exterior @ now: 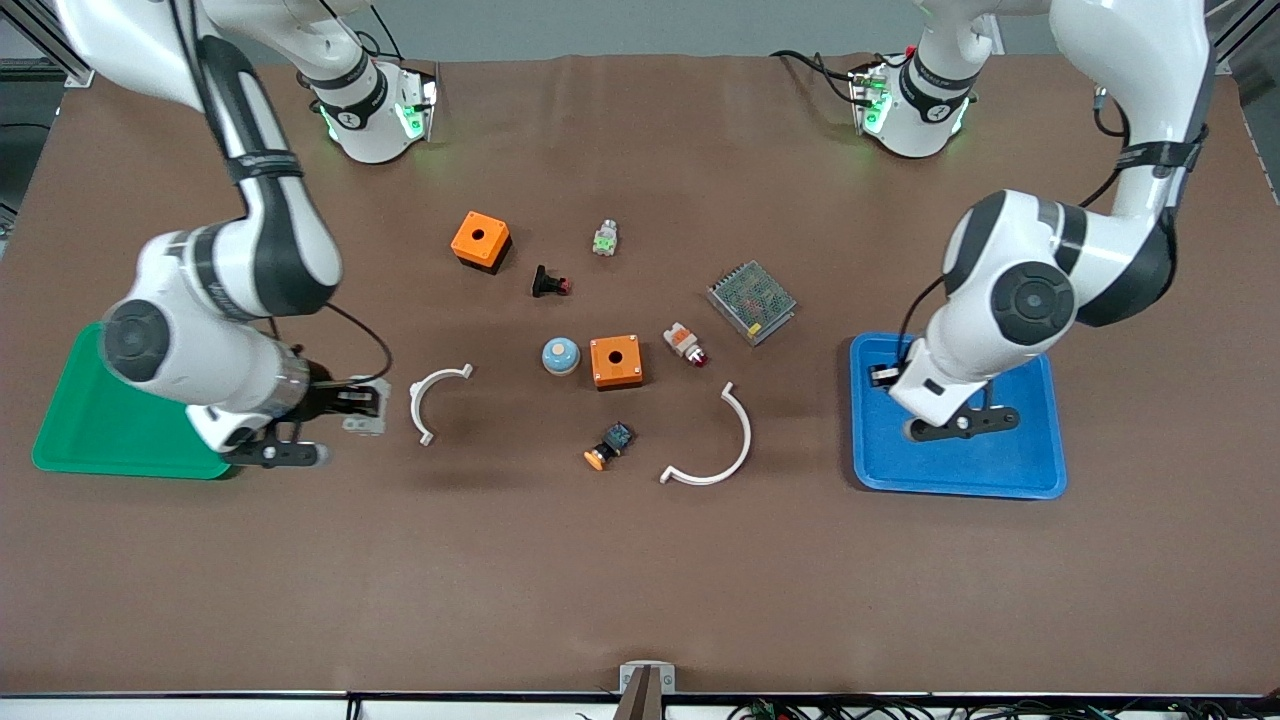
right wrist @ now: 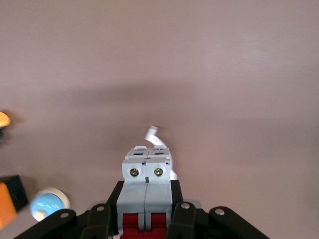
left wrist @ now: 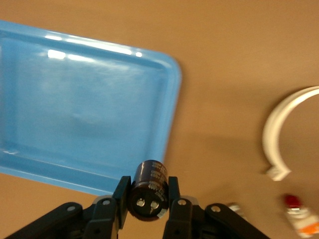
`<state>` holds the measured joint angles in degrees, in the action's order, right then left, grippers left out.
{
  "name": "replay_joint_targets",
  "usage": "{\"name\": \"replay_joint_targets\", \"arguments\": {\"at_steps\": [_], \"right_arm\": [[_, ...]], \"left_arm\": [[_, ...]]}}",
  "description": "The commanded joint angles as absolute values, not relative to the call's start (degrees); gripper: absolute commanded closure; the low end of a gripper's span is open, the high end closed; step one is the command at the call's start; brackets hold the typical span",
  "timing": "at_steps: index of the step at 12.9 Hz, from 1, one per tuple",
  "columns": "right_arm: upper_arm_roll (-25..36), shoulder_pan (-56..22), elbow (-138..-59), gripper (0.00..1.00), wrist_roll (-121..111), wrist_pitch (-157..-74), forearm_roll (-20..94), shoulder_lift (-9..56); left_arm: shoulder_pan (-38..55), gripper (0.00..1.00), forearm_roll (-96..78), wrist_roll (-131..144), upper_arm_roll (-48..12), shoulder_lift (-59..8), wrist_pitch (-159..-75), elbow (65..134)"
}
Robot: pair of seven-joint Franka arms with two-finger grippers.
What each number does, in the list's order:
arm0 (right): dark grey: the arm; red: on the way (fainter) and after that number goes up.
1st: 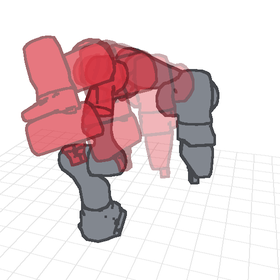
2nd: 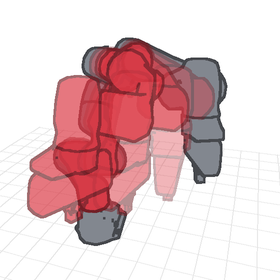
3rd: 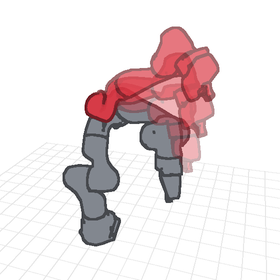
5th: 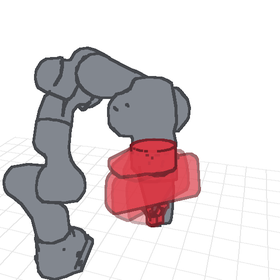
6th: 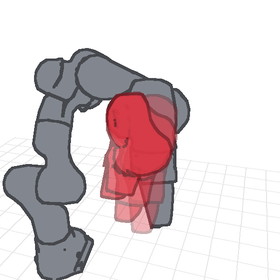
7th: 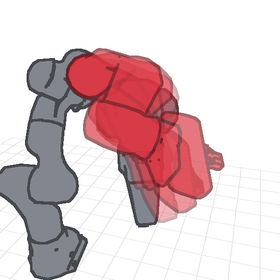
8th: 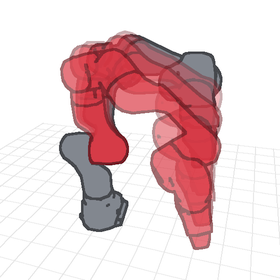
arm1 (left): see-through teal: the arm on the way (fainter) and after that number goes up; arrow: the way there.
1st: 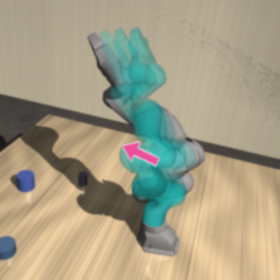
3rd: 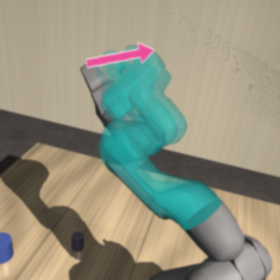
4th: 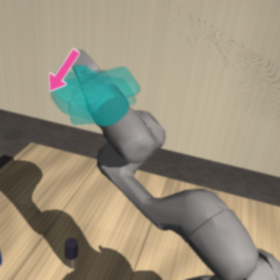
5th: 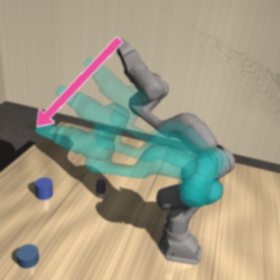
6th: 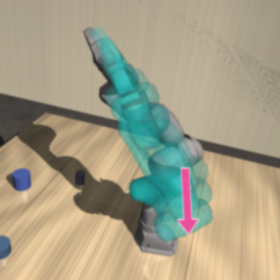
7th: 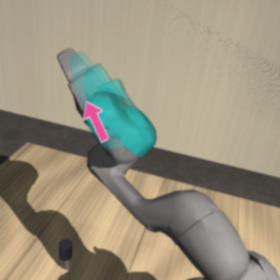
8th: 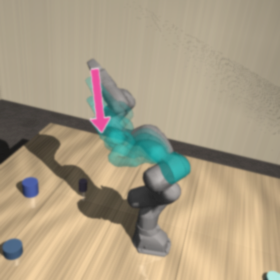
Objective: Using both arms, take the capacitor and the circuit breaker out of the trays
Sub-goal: 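Lift both parts out of the trays and carry them toward the table middle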
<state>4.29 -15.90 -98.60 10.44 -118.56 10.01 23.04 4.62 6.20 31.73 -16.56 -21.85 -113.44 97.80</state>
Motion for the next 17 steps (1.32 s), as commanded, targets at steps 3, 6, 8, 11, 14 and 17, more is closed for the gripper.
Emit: {"name": "replay_joint_targets", "arguments": {"at_steps": [3,6,8,11,14,17], "right_arm": [[5.3,-25.1,-98.4,1.0,22.1,-128.4,11.0,29.7],[5.4,-27.4,-98.2,1.0,24.3,-133.1,10.6,33.7],[5.4,-27.8,-98.1,1.0,24.4,-134.3,10.5,35.4],[5.4,-28.1,-98.2,1.0,24.4,-134.6,10.5,36.2],[5.5,-28.1,-98.3,0.94,24.4,-134.7,9.9,36.8],[5.6,-27.9,-98.1,0.0,24.3,-134.2,9.1,36.8]], "left_arm": [[12.9,0.81,4.6,45.1,-16.6,-32.4,-112.3,85.3],[16.9,0.81,3.7,52.7,-16.5,-40.1,-112.4,76.7],[18.4,0.81,3.6,55.3,-16.3,-44.1,-112.6,73.1],[19.9,0.8,3.7,60.1,-15.8,-48.4,-117.3,72.5],[20.7,0.8,3.6,62.4,-15.8,-50.9,-120.0,72.1],[21.8,0.8,3.7,64.2,-15.6,-53.0,-120.5,72.1]]}}
